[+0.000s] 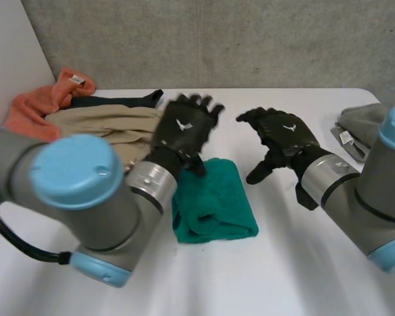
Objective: Fold the laundry.
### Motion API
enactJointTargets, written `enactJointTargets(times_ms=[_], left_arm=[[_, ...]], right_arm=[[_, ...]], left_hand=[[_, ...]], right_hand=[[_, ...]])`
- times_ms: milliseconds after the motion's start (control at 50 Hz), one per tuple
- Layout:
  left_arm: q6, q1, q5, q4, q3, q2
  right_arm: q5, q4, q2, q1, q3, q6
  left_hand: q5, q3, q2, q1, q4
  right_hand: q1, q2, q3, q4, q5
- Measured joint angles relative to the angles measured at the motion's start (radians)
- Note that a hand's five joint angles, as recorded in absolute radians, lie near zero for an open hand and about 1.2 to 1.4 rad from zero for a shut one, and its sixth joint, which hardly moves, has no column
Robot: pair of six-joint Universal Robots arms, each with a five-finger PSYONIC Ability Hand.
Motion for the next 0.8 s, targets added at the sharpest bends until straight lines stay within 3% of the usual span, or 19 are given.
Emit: enactJointTargets(times_ms=[180, 260, 380, 580, 740, 800], left_arm=[[-0.09, -0.013, -0.091, -0.164, 0.068, -0.137], [-0.055, -0.007, -0.161, -0.222, 0.064, -0.163], [0.05, -0.003, -0.194, -0.261, 0.045, -0.178], [0.121, 0.002, -0.173, -0.261, 0.034, -0.191], [0.118, 0.026, -0.094, -0.252, 0.06, -0.091], [0.115, 0.058, -0.012, -0.254, 0.069, -0.005]], right_arm=[[0.042, 0.183, 0.169, 0.005, -0.144, -0.076], [0.05, 0.22, 0.254, 0.032, -0.212, -0.102], [0.051, 0.237, 0.344, 0.092, -0.278, -0.134], [0.106, 0.251, 0.435, 0.135, -0.357, -0.293], [0.141, 0.237, 0.295, 0.133, -0.316, -0.342], [0.142, 0.19, 0.22, 0.132, -0.248, -0.342]], left_hand=[[0.0, 0.0, 0.0, 0.0, 0.0], [0.0, 0.0, 0.0, 0.0, 0.0], [0.0, 0.0, 0.0, 0.0, 0.0], [0.0, 0.0, 0.0, 0.0, 0.0], [0.0, 0.0, 0.0, 0.0, 0.0], [0.0, 0.002, 0.002, 0.004, 0.003]], right_hand=[[0.0, 0.0, 0.0, 0.0, 0.0], [0.0, 0.0, 0.0, 0.0, 0.0], [0.0, 0.0, 0.0, 0.0, 0.0], [0.0, 0.0, 0.0, 0.0, -0.009], [0.0, 0.0, 0.0, 0.0, -0.009], [0.0, 0.0, 0.0, 0.0, -0.009]])
